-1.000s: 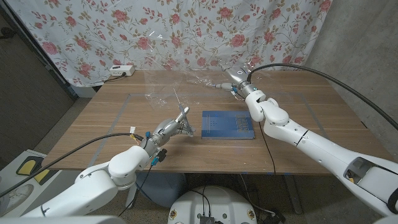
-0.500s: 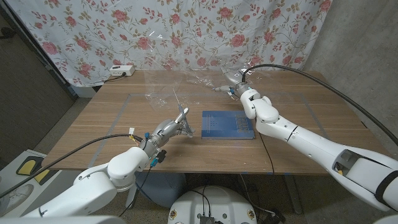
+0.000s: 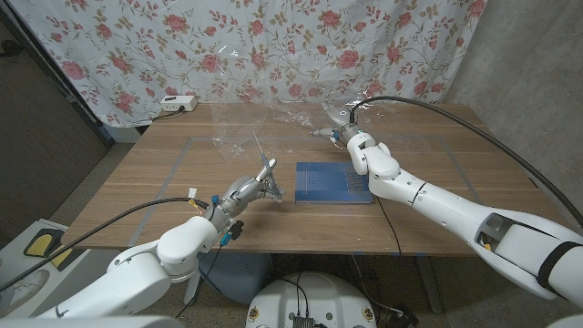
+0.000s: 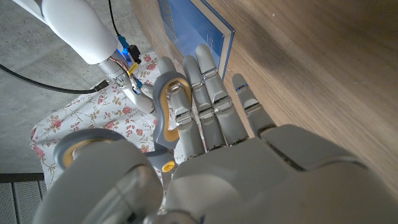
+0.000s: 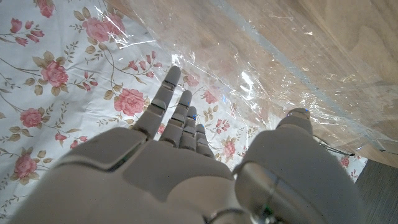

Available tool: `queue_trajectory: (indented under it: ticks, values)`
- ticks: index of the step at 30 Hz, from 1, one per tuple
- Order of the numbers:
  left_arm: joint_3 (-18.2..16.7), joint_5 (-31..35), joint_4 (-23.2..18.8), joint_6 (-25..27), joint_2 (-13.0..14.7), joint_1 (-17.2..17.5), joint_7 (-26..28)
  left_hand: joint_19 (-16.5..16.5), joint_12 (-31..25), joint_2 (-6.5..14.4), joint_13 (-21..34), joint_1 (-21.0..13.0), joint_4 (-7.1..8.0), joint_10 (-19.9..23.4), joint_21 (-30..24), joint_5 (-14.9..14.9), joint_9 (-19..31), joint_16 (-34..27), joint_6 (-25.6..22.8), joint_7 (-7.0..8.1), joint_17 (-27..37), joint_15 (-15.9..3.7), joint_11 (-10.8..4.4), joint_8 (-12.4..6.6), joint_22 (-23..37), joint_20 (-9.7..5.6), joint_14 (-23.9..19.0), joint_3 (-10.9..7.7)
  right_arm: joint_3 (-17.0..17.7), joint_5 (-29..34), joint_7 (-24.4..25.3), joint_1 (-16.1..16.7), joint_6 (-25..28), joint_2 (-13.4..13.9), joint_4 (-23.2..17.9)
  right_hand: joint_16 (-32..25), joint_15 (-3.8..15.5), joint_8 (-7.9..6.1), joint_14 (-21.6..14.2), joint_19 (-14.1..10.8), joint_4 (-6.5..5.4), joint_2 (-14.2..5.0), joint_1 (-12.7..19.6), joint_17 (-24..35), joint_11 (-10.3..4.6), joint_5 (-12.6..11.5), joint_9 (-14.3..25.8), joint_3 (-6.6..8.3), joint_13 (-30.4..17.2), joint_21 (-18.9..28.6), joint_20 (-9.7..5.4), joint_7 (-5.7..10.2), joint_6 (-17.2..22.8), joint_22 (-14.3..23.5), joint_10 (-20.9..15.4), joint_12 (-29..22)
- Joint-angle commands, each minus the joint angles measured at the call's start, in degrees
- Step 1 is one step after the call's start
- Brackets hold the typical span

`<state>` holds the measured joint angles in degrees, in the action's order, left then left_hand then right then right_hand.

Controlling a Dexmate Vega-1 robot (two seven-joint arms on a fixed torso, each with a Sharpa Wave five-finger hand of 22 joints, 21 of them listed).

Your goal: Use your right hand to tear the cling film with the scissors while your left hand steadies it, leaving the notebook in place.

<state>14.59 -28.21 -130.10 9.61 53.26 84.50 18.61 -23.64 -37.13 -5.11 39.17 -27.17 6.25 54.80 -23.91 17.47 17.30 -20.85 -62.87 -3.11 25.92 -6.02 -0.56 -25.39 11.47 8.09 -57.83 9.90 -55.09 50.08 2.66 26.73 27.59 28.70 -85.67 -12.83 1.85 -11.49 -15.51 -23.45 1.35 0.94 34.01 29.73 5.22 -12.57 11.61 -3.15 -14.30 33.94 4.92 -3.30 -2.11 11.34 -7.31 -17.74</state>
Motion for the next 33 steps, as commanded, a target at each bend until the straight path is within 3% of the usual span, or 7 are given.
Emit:
queue_trajectory:
  ticks: [1, 12, 18, 24, 28, 31, 33]
  values:
    - [-0.16, -0.22, 0.02, 0.01, 0.01, 0.22, -0.43, -0.33, -0.33, 0.06, 0.32, -0.76, -0.01, 1.36, 0.1, 0.24, 0.22, -0.4, 1.42, -1.59, 0.13, 0.0, -1.23, 0.32, 0.13, -0.23, 0.66, 0.51, -3.8, -0.61, -1.29, -3.48, 1.47, -2.95, 5.46, 0.15, -0.23, 0.23, 0.36, 0.75, 0.31, -0.17, -0.01, 0.17, 0.33, -0.18, 0.09, -0.2, 0.14, -0.12, 0.06, -0.54, -1.08, 0.33, -0.5, 0.13]
    - [-0.1, -0.43, 0.28, -0.02, 0.0, 0.11, -0.66, -0.24, -0.22, 0.31, 0.3, -1.01, 0.0, 1.36, 0.22, 0.25, 0.27, -0.51, 1.45, -1.58, 0.17, 0.12, -1.14, 0.48, 0.15, -0.21, 0.57, 0.71, -5.91, -1.39, 0.56, -5.03, 2.49, -4.65, 9.13, -0.51, -0.95, 0.27, -0.55, 0.9, 0.28, -0.75, -0.1, 0.25, 0.99, -0.2, 0.14, -0.07, 0.56, 0.02, 0.31, -0.13, -2.26, 0.47, -1.73, 0.42]
    - [-0.09, -0.57, 0.34, -0.19, -0.04, 0.04, -0.88, -0.25, -0.19, 0.45, 0.37, -1.12, 0.02, 1.33, 0.26, 0.25, 0.33, -0.53, 1.42, -1.56, 0.19, 0.1, -1.18, 0.52, 0.16, -0.2, 0.58, 0.81, -6.59, -1.57, 2.82, -5.12, 3.98, -5.51, 10.44, -2.01, 0.65, -0.87, -3.25, -1.55, 2.16, -3.33, 3.79, 0.42, -0.07, -0.17, 0.19, 2.22, 1.08, 1.38, -0.22, 0.13, -0.04, 0.64, -5.53, 0.16]
    - [0.22, -0.61, 0.31, -0.07, -0.02, -0.26, -1.14, -0.23, -0.19, 0.57, 0.39, -1.2, 0.05, 1.41, 0.32, 0.25, 0.29, -0.61, 1.33, -1.58, 0.2, -0.09, -1.22, 0.62, 0.17, -0.23, 0.44, 0.95, -7.68, -1.07, 4.17, -5.56, 6.17, -6.44, 11.86, -0.84, -0.4, -0.64, 0.84, 0.38, 4.51, -5.29, 7.74, 0.56, 0.05, 0.87, 0.26, 4.54, 1.21, 1.22, -0.59, 0.68, -0.58, 0.71, -1.26, 3.02]
    - [0.39, -0.6, 0.28, -0.07, 0.01, -0.35, -1.23, -0.24, -0.17, 0.61, 0.38, -1.25, 0.05, 1.43, 0.34, 0.24, 0.35, -0.64, 1.33, -1.59, 0.2, -0.04, -1.27, 0.64, 0.17, -0.23, 0.4, 1.03, -8.09, -0.56, 7.16, -5.37, 8.15, -7.29, 13.21, -1.87, 0.47, -1.15, -1.14, -0.28, 6.89, -6.61, 11.99, 0.54, -0.53, 1.49, 0.3, 6.8, 1.1, 2.1, -0.86, 1.85, 0.74, 0.83, -3.31, 2.87]
    - [0.51, -0.49, 0.24, -0.16, 0.0, -0.35, -1.2, -0.27, -0.14, 0.69, 0.33, -1.32, 0.06, 1.5, 0.36, 0.24, 0.36, -0.64, 1.35, -1.6, 0.21, -0.05, -1.18, 0.7, 0.18, -0.25, 0.42, 1.1, -8.5, -0.43, 8.23, -5.51, 9.88, -8.12, 14.39, -1.75, 0.16, -1.33, -0.43, 1.31, 7.48, -7.04, 13.44, 0.62, -0.62, 1.62, 0.3, 7.61, 0.99, 1.87, -0.74, 2.33, 1.37, 0.95, -3.47, 3.08]
    - [0.55, -0.42, 0.16, -0.14, 0.04, -0.35, -1.15, -0.28, -0.13, 0.73, 0.37, -1.37, 0.06, 1.45, 0.37, 0.24, 0.4, -0.66, 1.2, -1.69, 0.21, -0.11, -1.22, 0.65, 0.18, -0.29, 0.4, 1.14, -8.91, -0.1, 9.67, -5.63, 11.26, -8.96, 15.75, -2.32, 0.68, -1.63, -1.37, 0.16, 8.24, -7.95, 15.86, 0.72, -0.88, 1.43, 0.28, 8.98, 0.9, 2.8, -1.33, 2.9, 2.4, 1.13, -4.61, 2.93]
